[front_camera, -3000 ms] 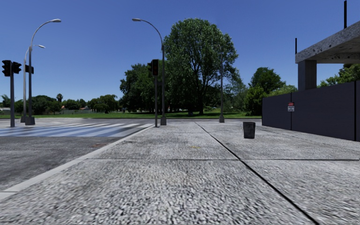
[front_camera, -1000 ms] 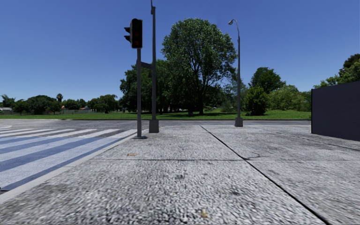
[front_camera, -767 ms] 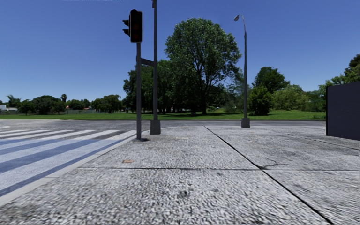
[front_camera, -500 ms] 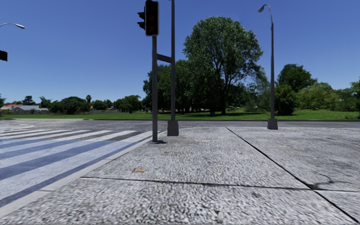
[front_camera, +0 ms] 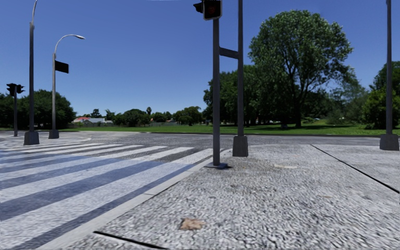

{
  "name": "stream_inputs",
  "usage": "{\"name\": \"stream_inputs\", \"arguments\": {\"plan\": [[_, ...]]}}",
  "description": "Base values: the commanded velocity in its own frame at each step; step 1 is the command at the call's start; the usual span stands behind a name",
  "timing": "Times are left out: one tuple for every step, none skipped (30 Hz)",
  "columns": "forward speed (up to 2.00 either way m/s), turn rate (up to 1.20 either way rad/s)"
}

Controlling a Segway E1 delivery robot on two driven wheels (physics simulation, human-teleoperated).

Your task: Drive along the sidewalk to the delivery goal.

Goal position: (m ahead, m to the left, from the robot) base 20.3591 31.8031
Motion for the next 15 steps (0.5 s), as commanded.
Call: {"name": "stream_inputs", "arguments": {"plan": [[1.86,0.54],[1.86,0.54],[1.86,0.54],[1.86,0.54],[1.86,0.55],[1.86,0.57],[1.86,0.58],[1.86,0.63],[1.86,0.65],[1.86,0.66],[1.86,0.66],[1.86,0.66],[1.86,0.66],[1.86,0.66],[1.86,0.66]]}}
